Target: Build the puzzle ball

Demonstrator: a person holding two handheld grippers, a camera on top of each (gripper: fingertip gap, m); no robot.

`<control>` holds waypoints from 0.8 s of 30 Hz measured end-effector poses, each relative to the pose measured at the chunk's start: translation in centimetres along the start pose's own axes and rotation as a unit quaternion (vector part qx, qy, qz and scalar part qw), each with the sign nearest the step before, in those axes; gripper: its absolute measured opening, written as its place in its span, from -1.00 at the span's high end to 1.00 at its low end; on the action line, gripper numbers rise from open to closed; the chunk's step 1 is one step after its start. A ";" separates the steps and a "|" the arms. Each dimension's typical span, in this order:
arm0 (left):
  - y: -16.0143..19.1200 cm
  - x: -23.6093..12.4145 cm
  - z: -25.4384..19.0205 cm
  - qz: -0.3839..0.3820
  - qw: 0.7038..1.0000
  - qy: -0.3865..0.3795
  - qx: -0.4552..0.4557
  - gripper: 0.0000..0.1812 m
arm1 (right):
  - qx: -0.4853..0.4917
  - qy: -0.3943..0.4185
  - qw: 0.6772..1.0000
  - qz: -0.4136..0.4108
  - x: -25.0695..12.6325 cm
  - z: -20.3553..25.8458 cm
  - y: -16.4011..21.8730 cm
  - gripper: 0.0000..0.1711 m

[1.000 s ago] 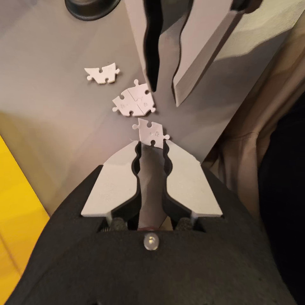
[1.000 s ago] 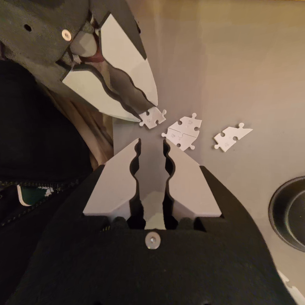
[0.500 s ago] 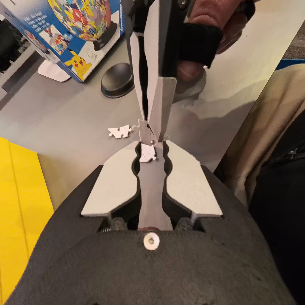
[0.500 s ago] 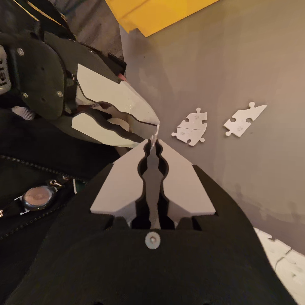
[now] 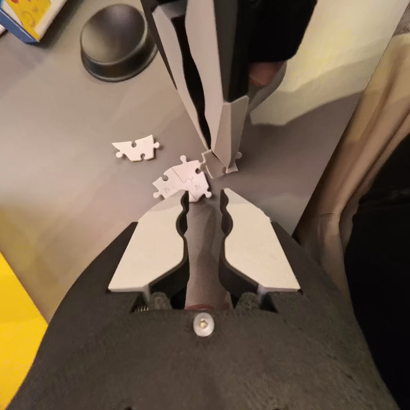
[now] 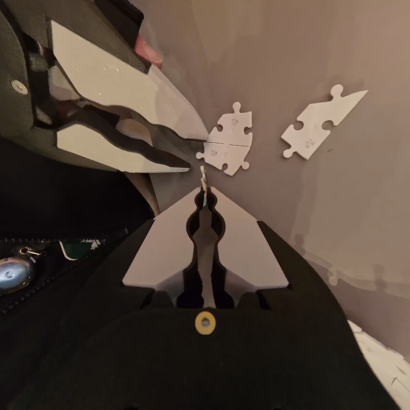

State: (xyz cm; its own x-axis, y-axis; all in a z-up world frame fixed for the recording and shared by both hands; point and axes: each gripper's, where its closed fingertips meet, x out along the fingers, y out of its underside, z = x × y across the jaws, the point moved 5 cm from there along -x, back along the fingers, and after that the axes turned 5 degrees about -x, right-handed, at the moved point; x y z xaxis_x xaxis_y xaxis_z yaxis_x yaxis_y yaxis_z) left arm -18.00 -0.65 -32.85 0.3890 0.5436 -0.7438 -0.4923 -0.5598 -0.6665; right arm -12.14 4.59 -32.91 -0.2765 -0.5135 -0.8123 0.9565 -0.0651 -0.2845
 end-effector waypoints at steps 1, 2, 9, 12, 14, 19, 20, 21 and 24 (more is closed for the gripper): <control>0.1 0.2 -0.1 0.004 1.000 0.003 0.004 0.71 | 0.003 0.008 1.000 -0.001 0.0 -0.2 -0.1 0.97; 0.2 0.3 -0.2 0.004 1.000 0.004 0.007 0.71 | 0.006 0.013 1.000 -0.001 0.0 -0.3 -0.1 0.96; 0.4 0.6 -0.4 0.000 1.000 0.008 0.007 0.71 | 0.017 0.010 1.000 0.004 0.1 -0.5 -0.1 0.94; 0.4 0.7 -0.6 0.004 1.000 0.009 0.010 0.71 | 0.018 0.011 1.000 0.004 0.1 -0.5 -0.1 0.90; 0.4 0.7 -0.7 0.002 1.000 0.007 0.014 0.71 | 0.021 0.006 1.000 0.003 0.0 -0.4 -0.1 0.86; 0.3 0.8 -0.8 0.003 1.000 0.008 0.016 0.72 | 0.020 0.017 1.000 0.000 -0.2 -0.5 0.0 0.82; 0.3 0.8 -0.8 0.002 1.000 0.011 0.014 0.72 | 0.018 0.021 1.000 0.001 -0.2 -0.5 0.1 0.86; 0.3 0.9 -0.8 0.002 1.000 0.012 0.014 0.72 | 0.014 0.026 1.000 0.004 -0.2 -0.6 0.2 0.93; 0.3 0.9 -0.8 0.001 1.000 0.013 0.017 0.74 | 0.014 0.025 1.000 0.000 0.0 -0.7 0.2 0.97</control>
State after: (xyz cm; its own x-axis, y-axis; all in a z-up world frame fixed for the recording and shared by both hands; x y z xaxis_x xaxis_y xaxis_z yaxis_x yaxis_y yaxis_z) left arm -17.17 -0.89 -33.77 0.4078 0.5253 -0.7468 -0.5191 -0.5395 -0.6629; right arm -12.01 5.20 -33.30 -0.2796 -0.4697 -0.8374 0.9587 -0.0891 -0.2702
